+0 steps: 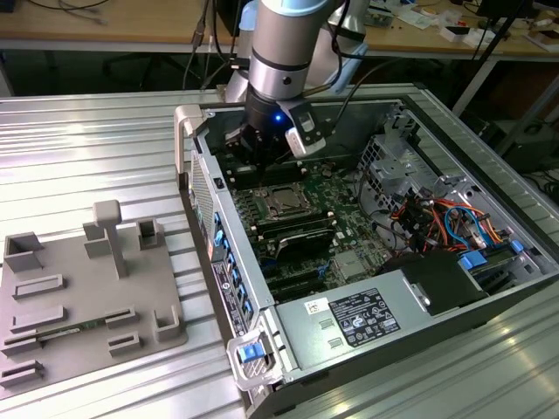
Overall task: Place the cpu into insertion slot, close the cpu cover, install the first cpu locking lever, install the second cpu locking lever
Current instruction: 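Install the first cpu locking lever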
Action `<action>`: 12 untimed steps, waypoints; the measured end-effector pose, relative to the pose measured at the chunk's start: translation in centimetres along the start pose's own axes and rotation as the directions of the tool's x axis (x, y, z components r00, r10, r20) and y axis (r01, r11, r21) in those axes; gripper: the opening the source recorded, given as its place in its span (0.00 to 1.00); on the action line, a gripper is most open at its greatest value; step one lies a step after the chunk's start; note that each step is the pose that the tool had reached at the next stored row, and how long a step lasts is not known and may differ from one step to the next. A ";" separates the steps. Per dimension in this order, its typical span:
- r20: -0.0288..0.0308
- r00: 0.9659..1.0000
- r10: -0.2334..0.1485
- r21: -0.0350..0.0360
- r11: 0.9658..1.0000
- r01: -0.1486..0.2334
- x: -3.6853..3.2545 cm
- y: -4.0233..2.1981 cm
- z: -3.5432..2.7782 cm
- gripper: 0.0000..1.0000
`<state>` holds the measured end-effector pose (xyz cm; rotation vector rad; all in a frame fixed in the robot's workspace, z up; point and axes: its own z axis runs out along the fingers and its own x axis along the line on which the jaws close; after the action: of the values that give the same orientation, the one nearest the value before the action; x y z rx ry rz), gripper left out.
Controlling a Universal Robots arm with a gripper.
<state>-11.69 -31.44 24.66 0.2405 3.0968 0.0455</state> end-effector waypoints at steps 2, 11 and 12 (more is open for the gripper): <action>0.000 1.000 0.000 0.000 1.000 0.000 -0.33 0.06 0.02 0.11; 0.000 1.000 0.000 0.000 1.000 0.000 -1.18 0.20 0.09 0.11; 0.000 1.000 -0.002 0.000 1.000 0.002 -1.22 0.20 0.10 0.11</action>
<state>-10.44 -31.43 24.61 0.2372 3.0971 0.0455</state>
